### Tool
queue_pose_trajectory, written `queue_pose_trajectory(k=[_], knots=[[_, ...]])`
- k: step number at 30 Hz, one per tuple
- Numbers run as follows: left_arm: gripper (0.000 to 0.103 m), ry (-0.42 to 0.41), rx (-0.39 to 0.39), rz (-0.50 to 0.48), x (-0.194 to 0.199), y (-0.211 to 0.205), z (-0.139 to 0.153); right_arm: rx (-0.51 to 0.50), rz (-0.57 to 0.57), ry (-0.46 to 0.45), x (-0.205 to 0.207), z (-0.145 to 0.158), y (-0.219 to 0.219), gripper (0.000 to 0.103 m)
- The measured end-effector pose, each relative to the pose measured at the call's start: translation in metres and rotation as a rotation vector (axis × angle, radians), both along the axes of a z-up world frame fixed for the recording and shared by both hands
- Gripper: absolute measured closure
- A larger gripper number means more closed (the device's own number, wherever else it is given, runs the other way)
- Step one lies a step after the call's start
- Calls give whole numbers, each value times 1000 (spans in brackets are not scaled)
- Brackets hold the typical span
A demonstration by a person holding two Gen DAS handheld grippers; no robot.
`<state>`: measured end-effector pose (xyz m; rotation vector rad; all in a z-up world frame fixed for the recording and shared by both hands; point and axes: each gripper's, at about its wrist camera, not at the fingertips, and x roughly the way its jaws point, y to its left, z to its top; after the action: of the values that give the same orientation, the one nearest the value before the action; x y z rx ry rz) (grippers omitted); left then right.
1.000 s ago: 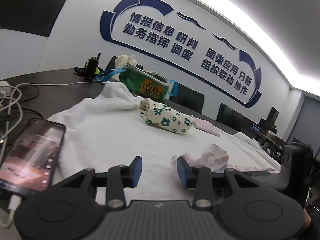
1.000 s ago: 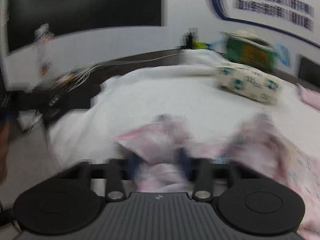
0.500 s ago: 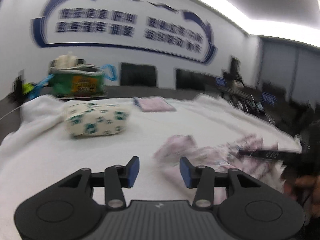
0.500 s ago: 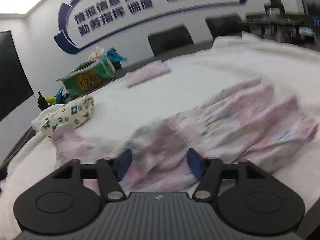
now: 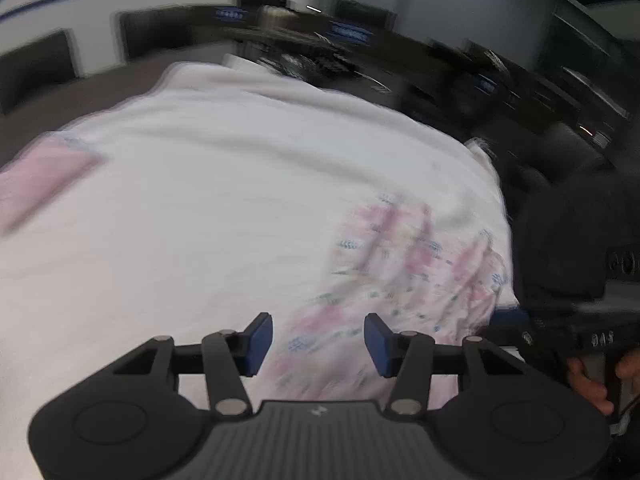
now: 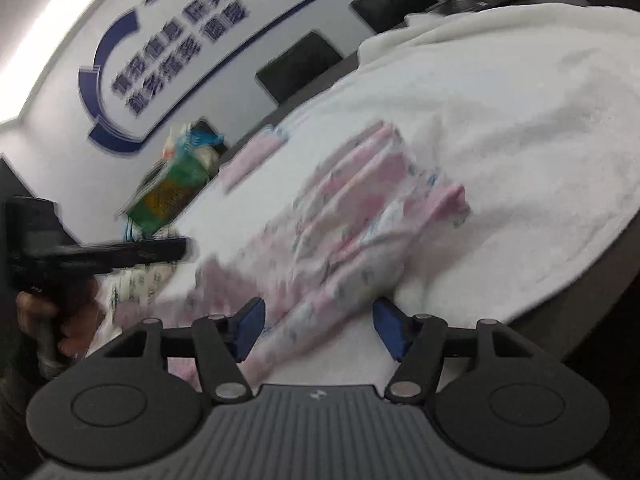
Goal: Fold clothes
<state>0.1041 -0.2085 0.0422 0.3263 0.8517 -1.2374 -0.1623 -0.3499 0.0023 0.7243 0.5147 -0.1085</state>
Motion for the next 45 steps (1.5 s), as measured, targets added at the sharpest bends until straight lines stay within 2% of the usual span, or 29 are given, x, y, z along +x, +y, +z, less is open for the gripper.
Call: queue_pose_trajectory(k=[2, 3, 5, 8, 9, 11, 14, 17, 19, 21, 23, 24, 25, 26, 27, 29, 31, 32, 34, 35, 37, 39, 40, 41, 42, 43, 45], knots=[[55, 54, 22, -44, 4, -17, -15, -46, -64, -11, 11, -1, 4, 44], [60, 76, 36, -52, 5, -23, -22, -88, -73, -9, 19, -2, 8, 50], [88, 58, 17, -19, 4, -24, -27, -185, -50, -13, 38, 2, 18, 84], [100, 42, -54, 66, 3, -7, -27, -357, 107, -78, 72, 28, 36, 96], [100, 28, -88, 110, 2, 2, -26, -414, 160, -100, 83, 36, 42, 96], [101, 17, -174, 258, 5, 28, -20, -527, 265, -144, 106, 53, 54, 96], [102, -23, -268, 513, 13, 63, -7, -697, 425, -210, 140, 79, 71, 97], [101, -71, -229, 724, 31, 71, -2, -712, 546, -177, 214, 102, 69, 97], [100, -107, -169, 836, 48, 61, -10, -709, 549, -81, 252, 93, 64, 96], [91, -53, -132, 868, 64, 55, -21, -706, 534, 29, 286, 78, 60, 90], [79, 19, -197, 810, 68, 69, -19, -701, 518, 139, 319, 62, 55, 65], [75, 54, -238, 782, 69, 78, -17, -699, 509, 194, 336, 55, 53, 65], [66, 82, -315, 757, 64, 96, -9, -695, 500, 189, 331, 56, 49, 64], [57, 93, -372, 735, 57, 115, 0, -691, 491, 144, 310, 63, 44, 54], [54, 82, -412, 708, 46, 135, 12, -687, 481, 99, 290, 70, 39, 47], [42, 2, -426, 652, 16, 168, 25, -679, 462, 10, 249, 84, 28, 27], [27, -50, -420, 584, -12, 195, 24, -626, 509, -69, 200, 89, 25, 26], [26, -60, -411, 551, -24, 207, 19, -594, 541, -107, 175, 90, 25, 25], [26, -2, -394, 546, -34, 229, 1, -543, 611, -162, 126, 87, 28, 23], [28, 27, -379, 552, -41, 234, -12, -545, 646, -161, 112, 78, 38, 23], [29, 27, -329, 593, -47, 226, -31, -565, 701, -150, 91, 57, 61, 23], [37, -9, -286, 577, -46, 208, -35, -587, 723, -135, 89, 39, 82, 24], [49, -26, -264, 569, -46, 199, -38, -588, 735, -124, 97, 33, 89, 32], [73, -40, -239, 561, -45, 190, -40, -589, 747, -114, 105, 27, 96, 48], [83, -31, -203, 558, -41, 182, -42, -590, 759, -104, 113, 21, 103, 58], [91, -17, -199, 567, -41, 180, -43, -591, 771, -94, 121, 15, 110, 77], [94, 12, -193, 581, -43, 178, -44, -567, 770, -82, 131, 12, 113, 83]])
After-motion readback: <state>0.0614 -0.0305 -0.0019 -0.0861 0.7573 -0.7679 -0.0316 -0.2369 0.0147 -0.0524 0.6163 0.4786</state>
